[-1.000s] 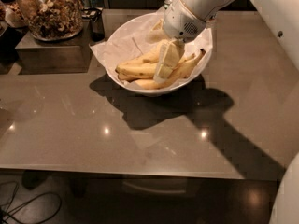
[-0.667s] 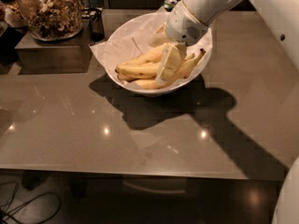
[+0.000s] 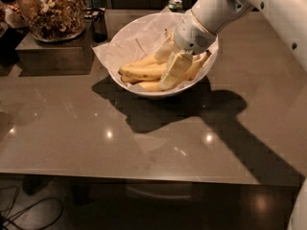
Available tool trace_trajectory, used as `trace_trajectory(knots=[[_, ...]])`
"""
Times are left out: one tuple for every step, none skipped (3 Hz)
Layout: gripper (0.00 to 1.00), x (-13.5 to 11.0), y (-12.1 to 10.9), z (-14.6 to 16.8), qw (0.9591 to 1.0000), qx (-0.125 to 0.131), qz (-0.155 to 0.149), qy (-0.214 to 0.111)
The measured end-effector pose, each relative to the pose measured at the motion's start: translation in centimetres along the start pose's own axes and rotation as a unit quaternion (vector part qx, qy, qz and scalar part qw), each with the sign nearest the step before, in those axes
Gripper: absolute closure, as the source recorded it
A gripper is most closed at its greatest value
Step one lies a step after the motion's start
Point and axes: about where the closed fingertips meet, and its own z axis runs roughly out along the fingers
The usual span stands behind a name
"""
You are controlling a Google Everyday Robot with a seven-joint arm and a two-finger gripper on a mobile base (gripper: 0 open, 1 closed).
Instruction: Pick banana from white bowl
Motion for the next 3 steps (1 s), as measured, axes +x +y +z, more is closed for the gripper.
trace_trajectory(knots=[[0.53,0.23,0.14,0.07,1.0,0.003,0.004,0.0],[0.76,0.23,0.14,0.07,1.0,0.003,0.004,0.0],[0.98,-0.19,0.36,-0.79,0.9998,0.018,0.003,0.004]])
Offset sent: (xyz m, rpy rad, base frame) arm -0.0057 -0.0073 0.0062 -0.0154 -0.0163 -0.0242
